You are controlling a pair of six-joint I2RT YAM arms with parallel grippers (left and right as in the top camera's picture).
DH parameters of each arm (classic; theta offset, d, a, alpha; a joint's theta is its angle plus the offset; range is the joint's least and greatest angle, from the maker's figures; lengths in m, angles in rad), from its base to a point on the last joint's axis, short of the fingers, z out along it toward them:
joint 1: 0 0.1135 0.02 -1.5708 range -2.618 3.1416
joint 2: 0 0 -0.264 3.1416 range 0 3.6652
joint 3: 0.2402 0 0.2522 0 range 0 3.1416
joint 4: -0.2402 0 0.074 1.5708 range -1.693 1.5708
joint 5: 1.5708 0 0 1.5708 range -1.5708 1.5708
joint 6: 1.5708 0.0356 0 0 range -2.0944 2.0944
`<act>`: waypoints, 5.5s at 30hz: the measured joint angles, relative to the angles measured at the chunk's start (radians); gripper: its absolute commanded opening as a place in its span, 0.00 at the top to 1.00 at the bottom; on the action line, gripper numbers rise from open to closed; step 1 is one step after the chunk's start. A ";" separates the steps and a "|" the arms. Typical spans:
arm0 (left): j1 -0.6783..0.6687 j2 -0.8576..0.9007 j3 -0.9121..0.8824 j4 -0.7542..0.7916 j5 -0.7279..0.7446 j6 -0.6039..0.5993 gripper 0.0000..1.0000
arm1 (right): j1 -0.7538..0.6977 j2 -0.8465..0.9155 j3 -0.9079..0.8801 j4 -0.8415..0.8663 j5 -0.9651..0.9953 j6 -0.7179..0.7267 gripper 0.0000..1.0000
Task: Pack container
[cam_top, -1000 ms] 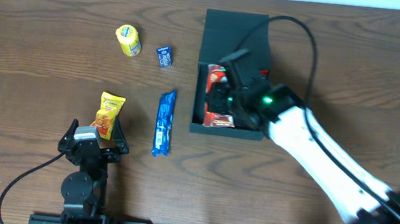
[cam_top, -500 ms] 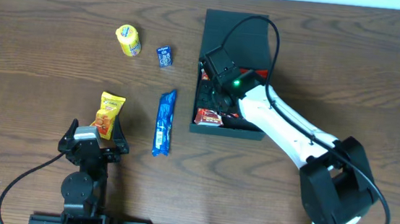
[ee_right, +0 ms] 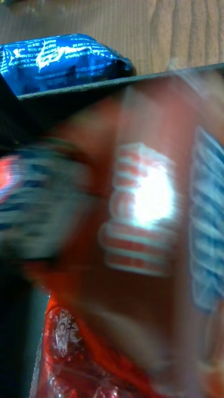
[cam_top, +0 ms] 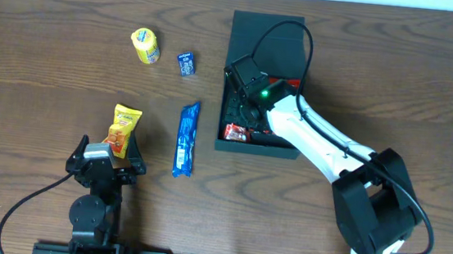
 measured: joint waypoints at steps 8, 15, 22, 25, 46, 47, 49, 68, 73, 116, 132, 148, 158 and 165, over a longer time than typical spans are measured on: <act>0.000 0.000 0.000 0.000 0.000 0.000 0.05 | 0.000 0.000 0.000 0.000 -0.002 0.006 0.01; 0.000 0.000 0.000 0.000 0.000 0.000 0.05 | -0.006 -0.006 0.016 -0.026 -0.019 -0.027 0.01; 0.000 0.000 0.000 0.000 0.000 0.000 0.05 | -0.006 -0.190 0.028 -0.072 0.024 -0.126 0.01; 0.000 0.000 0.000 0.000 0.000 0.000 0.05 | -0.006 -0.315 0.042 -0.117 0.074 -0.194 0.01; 0.000 0.000 0.000 0.000 0.000 0.000 0.05 | -0.008 -1.159 -0.460 -0.178 0.309 -0.559 0.01; 0.000 0.000 0.000 0.000 0.000 0.000 0.05 | -0.010 -1.177 -0.461 -0.197 0.319 -0.560 0.01; 0.000 0.000 0.000 0.000 0.000 0.000 0.05 | -0.010 -1.203 -0.461 -0.233 0.332 -0.563 0.01; 0.000 0.000 0.000 0.000 0.000 0.000 0.05 | -0.045 -1.224 -0.462 -0.472 0.362 -0.566 0.01; 0.000 0.000 0.000 0.000 0.000 0.000 0.04 | -0.214 -1.256 -0.462 -0.476 0.300 -0.566 0.01; 0.000 0.000 0.000 0.000 0.000 0.000 0.05 | -0.510 -1.325 -0.463 -0.565 0.153 -0.656 0.01; 0.000 0.232 0.244 -0.114 0.046 -0.106 0.04 | -0.510 -1.326 -0.464 -0.566 0.150 -0.656 0.01; -0.029 0.886 0.857 -0.863 0.188 -0.231 0.05 | -0.510 -1.326 -0.467 -0.565 0.149 -0.656 0.01; -0.301 1.143 0.860 -0.887 0.211 -0.252 0.04 | -0.510 -1.326 -0.467 -0.566 0.150 -0.656 0.01; -0.359 1.289 0.893 -0.867 0.217 -0.274 0.05 | -0.510 -1.326 -0.467 -0.565 0.149 -0.656 0.01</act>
